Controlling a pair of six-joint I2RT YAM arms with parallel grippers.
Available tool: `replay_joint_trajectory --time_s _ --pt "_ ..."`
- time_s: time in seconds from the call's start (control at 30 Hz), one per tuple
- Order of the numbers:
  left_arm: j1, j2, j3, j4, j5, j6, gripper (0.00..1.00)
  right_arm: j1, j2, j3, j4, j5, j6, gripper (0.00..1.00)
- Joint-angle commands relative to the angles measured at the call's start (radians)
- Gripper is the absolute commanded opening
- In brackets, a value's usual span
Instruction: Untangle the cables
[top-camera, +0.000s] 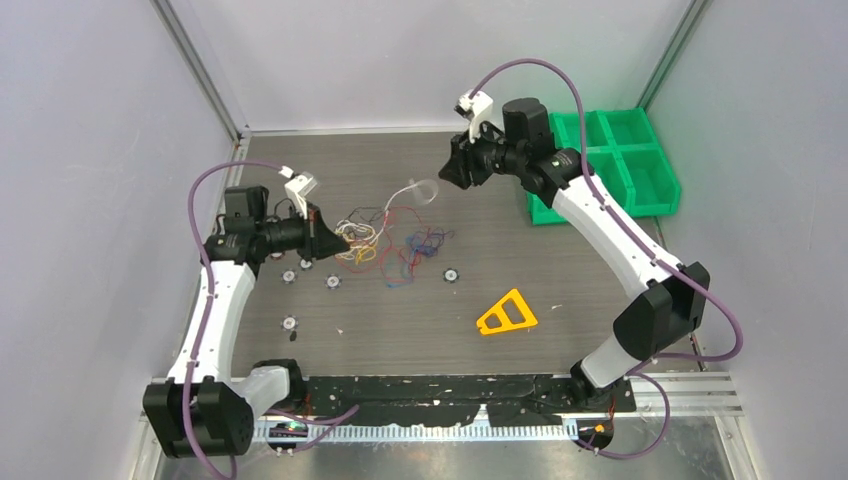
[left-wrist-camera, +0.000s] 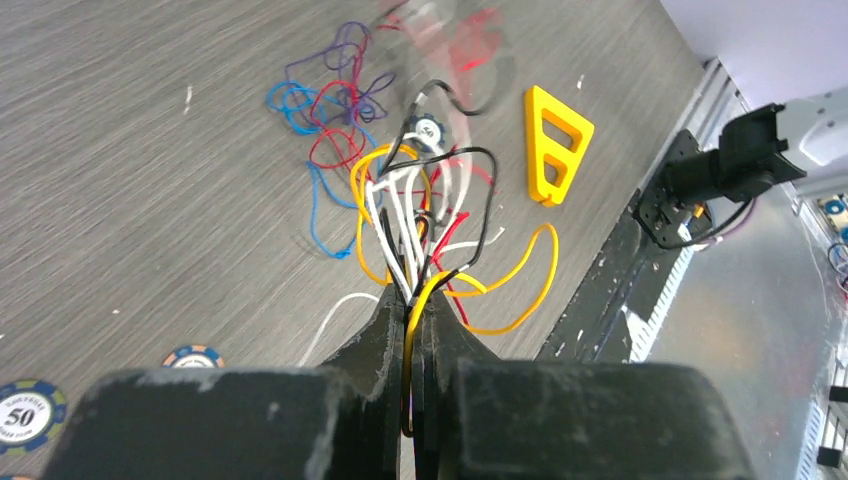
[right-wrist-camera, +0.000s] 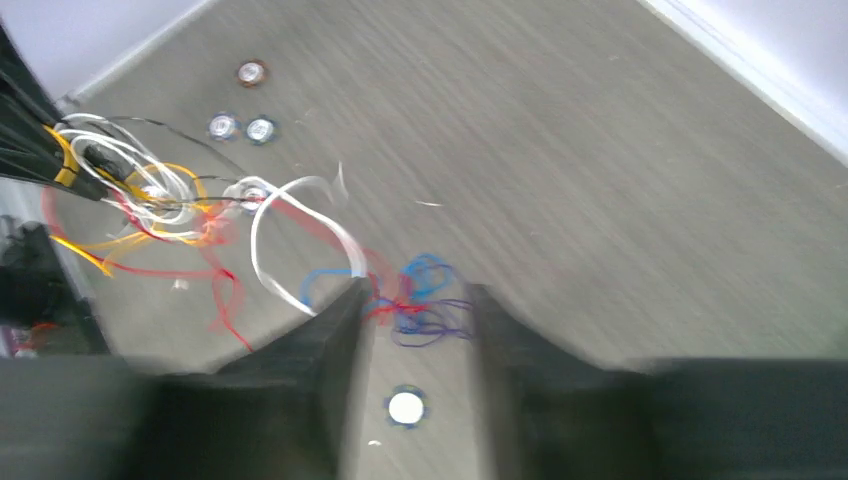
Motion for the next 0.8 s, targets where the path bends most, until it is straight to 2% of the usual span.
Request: replay_joint_trajectory --time_s 0.0,0.07,0.13,0.33,0.53,0.6,0.63,0.67,0.7,0.77 --pt "-0.066 -0.039 0.045 0.025 0.06 -0.011 0.0 0.013 0.025 0.067 -0.026 -0.228 -0.005 0.72" --pt "-0.105 -0.035 0.043 0.084 0.071 -0.077 0.0 0.055 0.014 0.046 0.023 -0.272 0.015 0.91" --pt "-0.14 -0.029 0.05 0.115 0.083 -0.101 0.0 0.106 0.003 0.03 0.078 -0.293 0.028 0.98" --pt "-0.194 -0.018 0.067 0.187 0.139 -0.2 0.0 0.237 0.067 0.057 0.079 -0.294 0.007 0.95" --pt "-0.204 -0.029 0.071 0.218 0.192 -0.219 0.04 0.269 0.126 0.052 0.079 -0.306 -0.013 0.98" --pt "-0.204 -0.036 0.069 0.227 0.2 -0.232 0.05 0.272 0.139 0.053 0.079 -0.294 -0.023 0.85" --pt "-0.204 -0.042 0.068 0.231 0.196 -0.239 0.07 0.273 0.142 0.055 0.077 -0.284 -0.028 0.64" --pt "-0.204 -0.048 0.067 0.23 0.184 -0.245 0.08 0.273 0.14 0.058 0.074 -0.267 -0.03 0.5" --pt "-0.203 -0.055 0.068 0.219 0.162 -0.247 0.08 0.272 0.137 0.056 0.074 -0.252 -0.033 0.21" --pt "-0.195 -0.073 0.066 0.177 0.099 -0.234 0.11 0.271 0.116 0.044 0.076 -0.169 -0.034 0.07"
